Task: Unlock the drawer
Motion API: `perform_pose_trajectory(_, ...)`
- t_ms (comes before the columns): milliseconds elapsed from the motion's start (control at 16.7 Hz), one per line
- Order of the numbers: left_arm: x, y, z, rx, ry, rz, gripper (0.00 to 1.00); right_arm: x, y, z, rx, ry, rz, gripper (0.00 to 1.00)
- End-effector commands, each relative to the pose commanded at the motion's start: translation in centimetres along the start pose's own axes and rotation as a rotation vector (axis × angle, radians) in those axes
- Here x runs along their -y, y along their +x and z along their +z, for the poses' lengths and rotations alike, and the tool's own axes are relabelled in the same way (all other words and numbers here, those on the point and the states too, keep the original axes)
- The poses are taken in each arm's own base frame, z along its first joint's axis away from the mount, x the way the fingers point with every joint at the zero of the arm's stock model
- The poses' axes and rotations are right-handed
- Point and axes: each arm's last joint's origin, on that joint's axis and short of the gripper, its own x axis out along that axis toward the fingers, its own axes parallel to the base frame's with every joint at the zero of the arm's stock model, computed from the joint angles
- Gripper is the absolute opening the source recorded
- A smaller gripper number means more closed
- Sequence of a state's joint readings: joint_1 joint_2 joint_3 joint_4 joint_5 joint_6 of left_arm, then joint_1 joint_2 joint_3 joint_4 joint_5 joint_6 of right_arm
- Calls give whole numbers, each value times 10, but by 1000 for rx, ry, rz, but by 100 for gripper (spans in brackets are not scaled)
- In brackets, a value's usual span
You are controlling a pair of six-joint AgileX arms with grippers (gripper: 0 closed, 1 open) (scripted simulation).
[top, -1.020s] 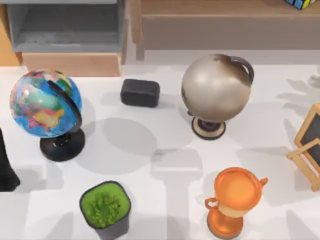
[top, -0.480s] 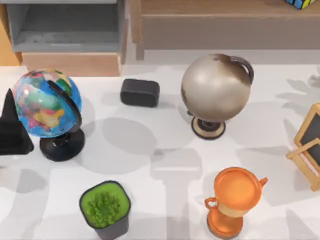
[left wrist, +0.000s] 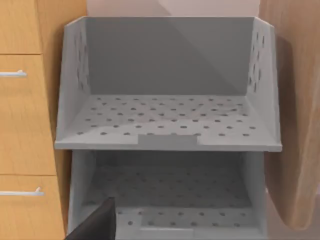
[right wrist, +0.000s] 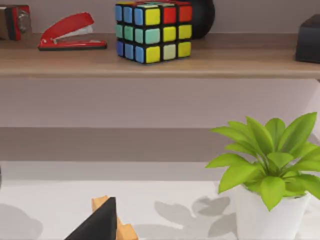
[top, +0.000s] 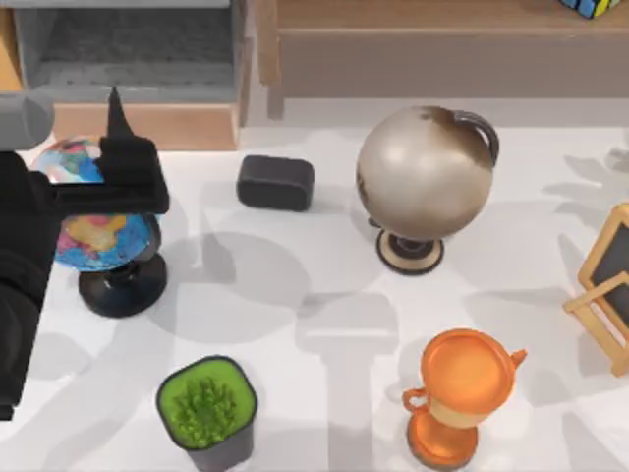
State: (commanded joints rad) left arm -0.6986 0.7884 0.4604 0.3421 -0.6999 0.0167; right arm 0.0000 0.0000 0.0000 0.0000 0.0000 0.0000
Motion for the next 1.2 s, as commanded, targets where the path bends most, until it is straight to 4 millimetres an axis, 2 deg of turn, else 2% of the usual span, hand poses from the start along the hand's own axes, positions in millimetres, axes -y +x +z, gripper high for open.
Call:
perform_pose_trajectory(180,12,2,3,-3,1,-6,100,0,0,0,0,0,0,100)
perform_pose_trajectory(480,11,1,2,-5,2,-5,100,0,0,0,0,0,0,100)
perform_pose_trajectory(600,11,8,6,7,22,-5,100,0,0,0,0,0,0,100)
perform_pose_trajectory(720,10,26,14,36,69,10,100,0,0,0,0,0,0,100)
perform_pose_trajectory(840,3,53,23,78,152,56,100,0,0,0,0,0,0,100)
perform_pose_trajectory(1020,-25,104,28,141,344,171,100,0,0,0,0,0,0,100)
perform_pose_trajectory(1200,-57,143,21,157,542,238,100,0,0,0,0,0,0,100)
